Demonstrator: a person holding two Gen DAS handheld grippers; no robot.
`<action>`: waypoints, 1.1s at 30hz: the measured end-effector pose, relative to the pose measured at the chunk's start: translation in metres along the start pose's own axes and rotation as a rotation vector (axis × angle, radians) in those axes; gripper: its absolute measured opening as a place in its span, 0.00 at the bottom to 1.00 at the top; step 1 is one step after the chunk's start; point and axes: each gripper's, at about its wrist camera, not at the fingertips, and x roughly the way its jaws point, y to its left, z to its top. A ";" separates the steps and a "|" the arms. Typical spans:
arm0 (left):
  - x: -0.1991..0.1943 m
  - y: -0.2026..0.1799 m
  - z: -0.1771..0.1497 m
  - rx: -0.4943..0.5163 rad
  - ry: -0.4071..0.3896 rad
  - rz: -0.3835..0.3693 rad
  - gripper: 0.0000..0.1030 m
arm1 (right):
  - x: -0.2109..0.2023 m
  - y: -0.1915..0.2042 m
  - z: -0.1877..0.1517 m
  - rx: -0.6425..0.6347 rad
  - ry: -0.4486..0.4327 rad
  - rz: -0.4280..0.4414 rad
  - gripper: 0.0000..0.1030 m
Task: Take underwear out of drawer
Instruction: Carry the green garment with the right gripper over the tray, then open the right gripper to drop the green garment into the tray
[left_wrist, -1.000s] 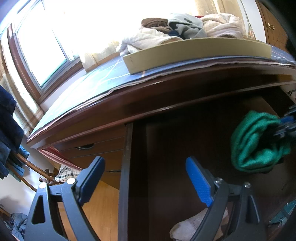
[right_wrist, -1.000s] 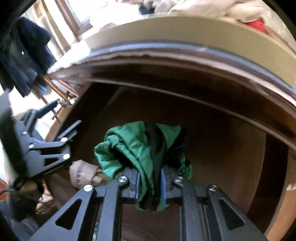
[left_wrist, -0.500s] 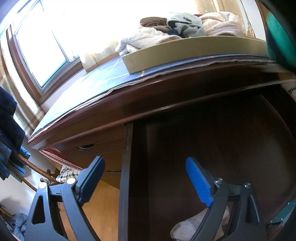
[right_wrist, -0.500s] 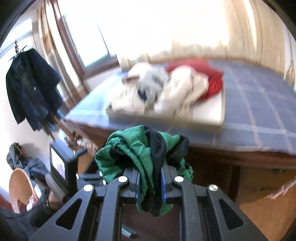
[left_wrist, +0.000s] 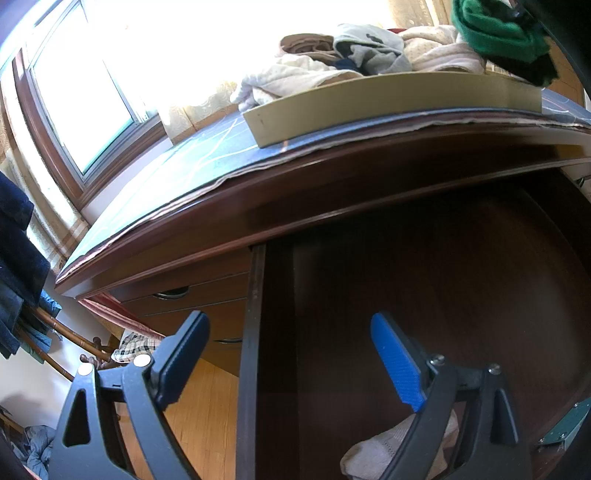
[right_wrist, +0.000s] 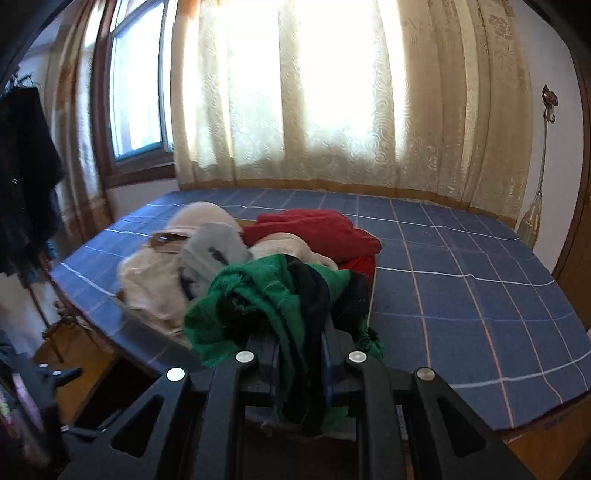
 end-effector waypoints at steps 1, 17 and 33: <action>0.000 0.000 0.000 0.001 0.000 0.000 0.88 | 0.005 0.000 0.000 -0.001 0.000 -0.010 0.18; 0.001 0.001 0.000 0.001 0.005 -0.002 0.88 | 0.076 -0.002 0.000 -0.031 0.022 -0.122 0.18; 0.002 0.002 -0.002 0.006 0.006 0.005 0.88 | 0.077 -0.003 -0.021 -0.032 0.046 -0.114 0.20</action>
